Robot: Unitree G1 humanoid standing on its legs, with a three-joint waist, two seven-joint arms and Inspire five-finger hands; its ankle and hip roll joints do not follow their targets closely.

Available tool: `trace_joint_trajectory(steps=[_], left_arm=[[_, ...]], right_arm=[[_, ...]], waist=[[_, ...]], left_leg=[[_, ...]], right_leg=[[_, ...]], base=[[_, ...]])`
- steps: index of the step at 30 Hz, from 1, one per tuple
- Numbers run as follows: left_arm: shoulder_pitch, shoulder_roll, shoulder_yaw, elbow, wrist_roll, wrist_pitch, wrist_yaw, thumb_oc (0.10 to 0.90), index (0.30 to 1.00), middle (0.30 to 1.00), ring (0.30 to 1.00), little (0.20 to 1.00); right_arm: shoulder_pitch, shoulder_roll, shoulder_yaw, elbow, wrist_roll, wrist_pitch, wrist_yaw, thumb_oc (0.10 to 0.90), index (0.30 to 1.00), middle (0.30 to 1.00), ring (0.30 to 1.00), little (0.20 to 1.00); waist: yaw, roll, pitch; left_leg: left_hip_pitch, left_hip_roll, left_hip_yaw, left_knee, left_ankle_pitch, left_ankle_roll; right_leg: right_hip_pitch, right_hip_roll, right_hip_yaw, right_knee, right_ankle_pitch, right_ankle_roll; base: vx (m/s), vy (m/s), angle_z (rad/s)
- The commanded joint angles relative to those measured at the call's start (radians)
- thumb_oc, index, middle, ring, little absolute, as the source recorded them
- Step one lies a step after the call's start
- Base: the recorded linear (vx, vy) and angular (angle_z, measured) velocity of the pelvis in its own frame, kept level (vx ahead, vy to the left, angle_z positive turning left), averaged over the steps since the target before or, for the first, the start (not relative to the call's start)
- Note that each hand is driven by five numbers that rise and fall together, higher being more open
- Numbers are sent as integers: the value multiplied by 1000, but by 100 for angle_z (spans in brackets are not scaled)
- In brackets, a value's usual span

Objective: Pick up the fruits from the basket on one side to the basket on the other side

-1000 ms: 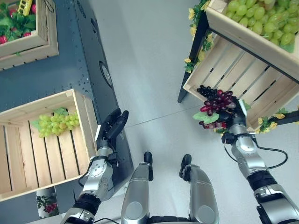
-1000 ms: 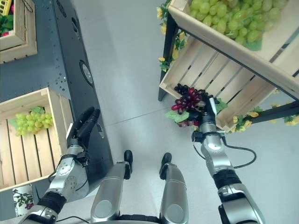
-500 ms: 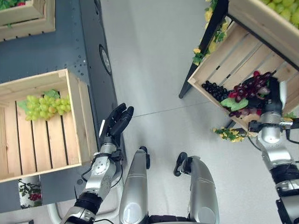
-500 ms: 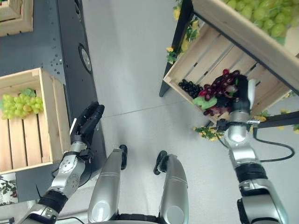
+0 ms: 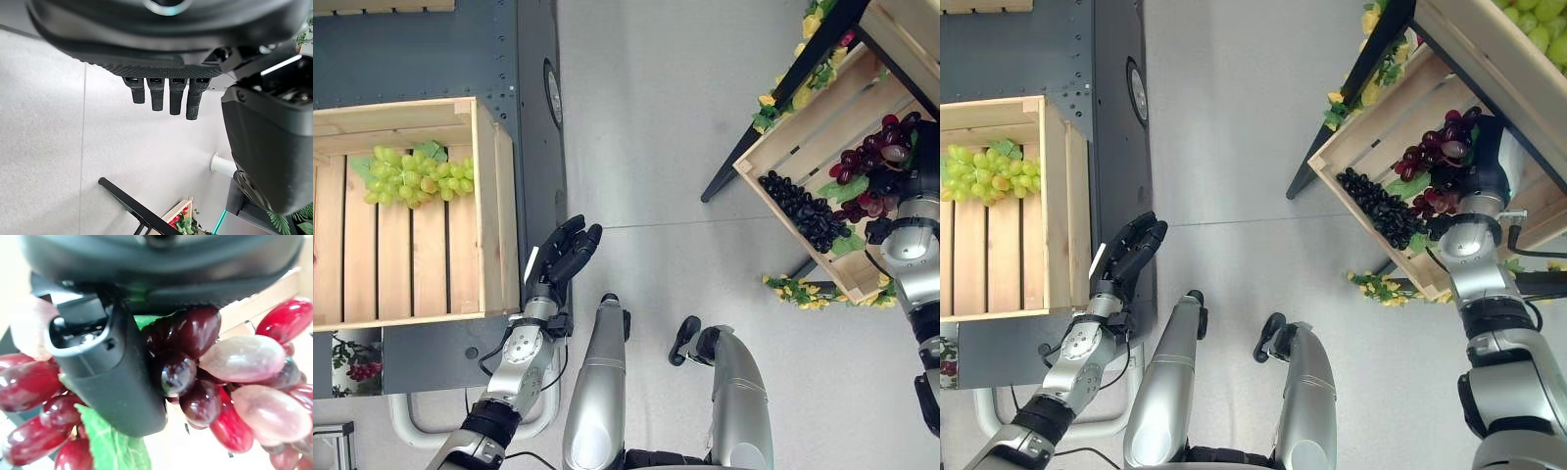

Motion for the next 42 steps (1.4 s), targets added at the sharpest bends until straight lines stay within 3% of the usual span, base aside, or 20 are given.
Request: trace_joint_trajectory(steps=[1, 17, 18, 19, 42], left_arm=[[-3, 58, 17, -143, 4, -70, -34, 800, 900, 900, 900, 900], [-36, 89, -13, -180, 69, -102, -29, 800, 900, 900, 900, 900], [-40, 88, -17, -182, 66, -104, -26, 800, 900, 900, 900, 900], [-42, 88, -19, -185, 63, -106, -25, 800, 900, 900, 900, 900], [-44, 79, -30, -206, 34, -115, -5, 800, 900, 900, 900, 900]], right_arm=[[-153, -148, -20, -3, 63, -22, -24, 400, 300, 300, 300, 300], [-228, -107, 5, 187, 113, 93, 69, 400, 300, 300, 300, 300], [-229, -104, 4, 198, 114, 107, 60, 547, 521, 521, 521, 521], [-229, -102, 3, 206, 123, 118, 57, 800, 900, 900, 900, 900], [-241, -88, -3, 232, 100, 131, 80, 800, 900, 900, 900, 900]], waist=[[19, -68, -21], [21, -22, -21], [19, -19, -21], [17, -17, -21], [4, -5, -21]], left_leg=[[70, -54, 93, 11, -118, 90], [85, -66, 108, -24, -101, 95], [85, -67, 111, -27, -101, 95], [86, -67, 113, -28, -101, 96], [75, -62, 132, -46, -94, 104]], right_leg=[[73, 53, 0, -23, 36, -42], [64, 35, 4, -14, 30, -39], [62, 35, 6, -13, 29, -39], [61, 36, 8, -13, 29, -38], [28, 30, 18, -11, 32, -35]], base=[[-4, -17, 6], [-4, 8, 1], [-14, 33, -1], [-23, 42, -2], [-5, 7, -1]])
